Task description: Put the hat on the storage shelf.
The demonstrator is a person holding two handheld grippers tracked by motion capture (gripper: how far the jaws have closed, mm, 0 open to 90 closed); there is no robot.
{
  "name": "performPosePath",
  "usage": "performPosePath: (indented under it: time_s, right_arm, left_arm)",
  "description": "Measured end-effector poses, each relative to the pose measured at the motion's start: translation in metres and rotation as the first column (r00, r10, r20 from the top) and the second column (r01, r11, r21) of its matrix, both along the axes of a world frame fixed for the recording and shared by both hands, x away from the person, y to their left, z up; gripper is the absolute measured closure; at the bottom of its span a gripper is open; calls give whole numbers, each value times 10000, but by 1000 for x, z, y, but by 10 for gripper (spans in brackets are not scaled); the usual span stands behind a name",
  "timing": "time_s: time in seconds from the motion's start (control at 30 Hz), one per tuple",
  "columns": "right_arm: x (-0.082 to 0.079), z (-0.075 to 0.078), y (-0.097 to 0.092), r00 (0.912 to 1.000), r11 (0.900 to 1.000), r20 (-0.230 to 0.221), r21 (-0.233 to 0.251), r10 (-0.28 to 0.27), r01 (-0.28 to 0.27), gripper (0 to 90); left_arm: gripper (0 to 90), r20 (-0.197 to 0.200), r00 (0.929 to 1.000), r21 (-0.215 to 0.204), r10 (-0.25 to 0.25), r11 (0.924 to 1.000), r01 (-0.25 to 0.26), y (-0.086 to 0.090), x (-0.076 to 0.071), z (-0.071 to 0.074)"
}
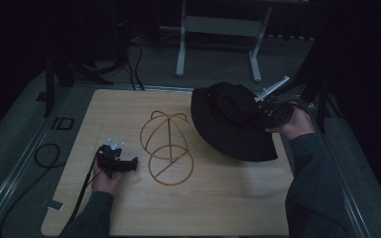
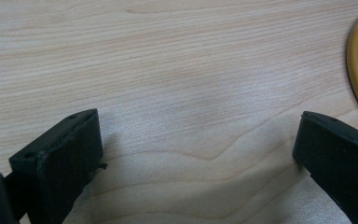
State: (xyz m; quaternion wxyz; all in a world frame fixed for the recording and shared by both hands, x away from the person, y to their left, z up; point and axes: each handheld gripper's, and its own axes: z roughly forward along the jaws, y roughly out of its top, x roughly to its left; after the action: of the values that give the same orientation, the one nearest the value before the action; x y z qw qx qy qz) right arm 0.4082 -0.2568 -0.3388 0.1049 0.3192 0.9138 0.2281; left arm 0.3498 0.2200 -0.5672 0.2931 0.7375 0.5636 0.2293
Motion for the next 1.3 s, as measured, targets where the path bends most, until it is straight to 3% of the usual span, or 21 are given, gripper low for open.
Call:
performPosePath:
  time_s: [0.2,0.4,1.3]
  right_arm:
    - [-2,8,-2,9999,10000,83,67,59,-59,879]
    - [-4,12,-6,9997,9983,168,546,200,-209,879]
    - [-10,38,4,9968,9952,417,677,675,-702,880]
  left_arm:
    - [16,-7,10000,1,-2,10000,2,0,0,0]
    - [16,-19,10000,20,-19,10000,19,0,0,0]
    - [16,-16,10000,7,-6,10000,6,0,0,0]
